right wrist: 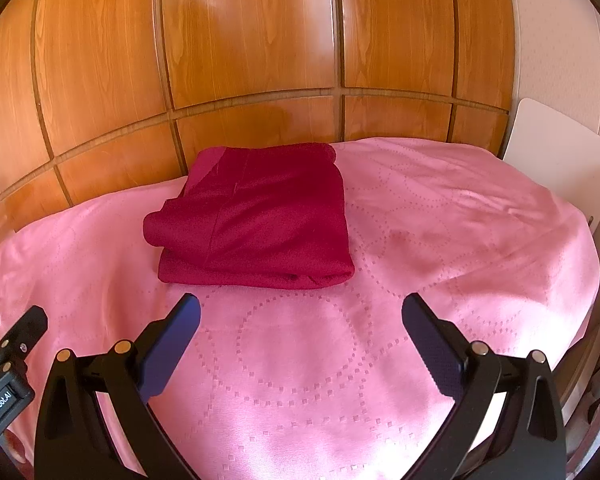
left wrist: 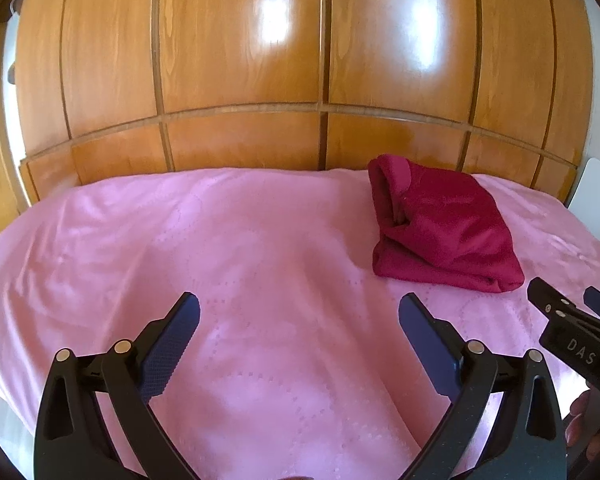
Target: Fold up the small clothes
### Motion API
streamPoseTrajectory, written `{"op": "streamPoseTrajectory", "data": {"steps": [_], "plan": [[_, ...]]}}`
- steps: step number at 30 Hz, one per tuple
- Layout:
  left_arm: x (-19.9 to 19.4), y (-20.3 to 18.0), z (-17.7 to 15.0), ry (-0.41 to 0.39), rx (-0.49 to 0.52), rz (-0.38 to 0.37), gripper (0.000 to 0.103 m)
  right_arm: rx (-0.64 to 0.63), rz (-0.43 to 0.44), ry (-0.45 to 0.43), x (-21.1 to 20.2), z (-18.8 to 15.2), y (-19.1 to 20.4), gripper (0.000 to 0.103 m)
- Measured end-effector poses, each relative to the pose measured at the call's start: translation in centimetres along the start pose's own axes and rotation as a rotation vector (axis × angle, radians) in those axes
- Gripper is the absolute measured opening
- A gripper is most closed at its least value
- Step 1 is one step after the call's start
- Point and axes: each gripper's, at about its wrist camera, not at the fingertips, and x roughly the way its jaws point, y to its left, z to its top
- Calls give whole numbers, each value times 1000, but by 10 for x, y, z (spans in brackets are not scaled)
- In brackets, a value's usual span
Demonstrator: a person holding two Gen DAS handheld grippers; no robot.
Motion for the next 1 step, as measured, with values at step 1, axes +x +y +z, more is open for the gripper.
{"op": "streamPoseTrajectory", "data": {"steps": [1], "plan": [[1, 0, -1, 4, -2, 0, 99, -1, -1, 2, 1, 0, 0, 101]]}}
